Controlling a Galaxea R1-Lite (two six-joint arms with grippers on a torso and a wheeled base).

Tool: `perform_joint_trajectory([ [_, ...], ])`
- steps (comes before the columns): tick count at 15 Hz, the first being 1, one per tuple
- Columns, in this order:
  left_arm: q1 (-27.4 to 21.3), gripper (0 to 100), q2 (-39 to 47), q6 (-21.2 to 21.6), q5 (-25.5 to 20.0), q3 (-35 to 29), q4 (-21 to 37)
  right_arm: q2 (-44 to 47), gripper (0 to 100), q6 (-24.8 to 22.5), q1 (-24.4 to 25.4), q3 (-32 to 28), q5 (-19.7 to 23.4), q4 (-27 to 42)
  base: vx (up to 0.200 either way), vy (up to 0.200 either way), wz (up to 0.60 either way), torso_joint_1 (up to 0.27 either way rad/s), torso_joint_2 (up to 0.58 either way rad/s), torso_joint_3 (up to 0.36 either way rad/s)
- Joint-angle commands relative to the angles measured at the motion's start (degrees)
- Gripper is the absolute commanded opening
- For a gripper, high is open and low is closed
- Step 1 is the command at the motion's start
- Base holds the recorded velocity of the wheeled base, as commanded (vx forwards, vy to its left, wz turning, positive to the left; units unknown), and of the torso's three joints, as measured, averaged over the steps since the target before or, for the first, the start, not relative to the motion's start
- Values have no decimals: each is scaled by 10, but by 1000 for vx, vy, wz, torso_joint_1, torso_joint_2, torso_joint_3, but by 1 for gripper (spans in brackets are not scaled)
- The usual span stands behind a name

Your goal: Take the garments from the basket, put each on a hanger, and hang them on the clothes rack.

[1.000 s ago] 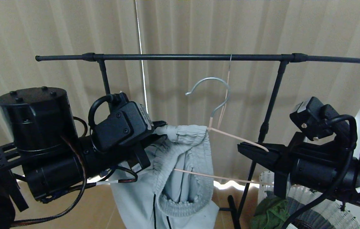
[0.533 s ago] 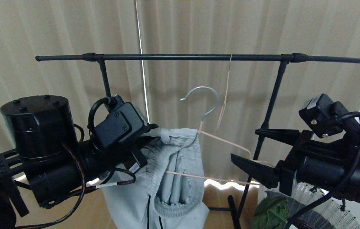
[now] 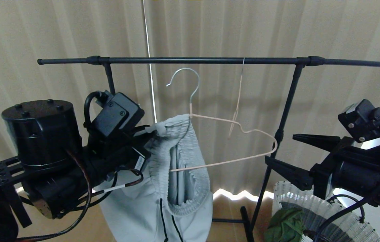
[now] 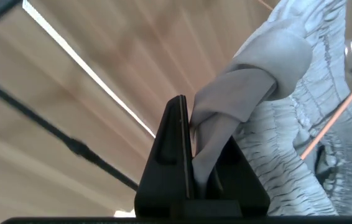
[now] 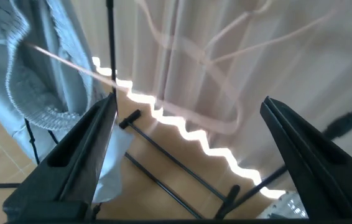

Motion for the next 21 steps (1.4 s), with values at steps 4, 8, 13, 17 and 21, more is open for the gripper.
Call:
perform_joint_trajectory([
  [4, -1, 0, -2, -61, 3, -11, -1, -10, 100, 0, -12, 13, 0, 0, 0, 0, 0, 0, 0, 0],
  [8, -1, 0, 0, -111, 3, -41, -1, -15, 100, 0, -16, 16, 0, 1, 0, 0, 0, 0, 0, 0],
  [13, -14, 0, 11, -156, -2, -64, -34, -13, 100, 30, 30, 21, 2, 1, 0, 0, 0, 0, 0, 0],
  [17, -40, 0, 27, -158, -3, -83, -65, 14, 100, 59, 67, 12, 2, -2, 0, 0, 0, 0, 0, 0],
  [21, -51, 0, 26, -158, -3, -85, -66, 61, 100, 59, 68, 4, 2, -63, 0, 0, 0, 0, 0, 0],
])
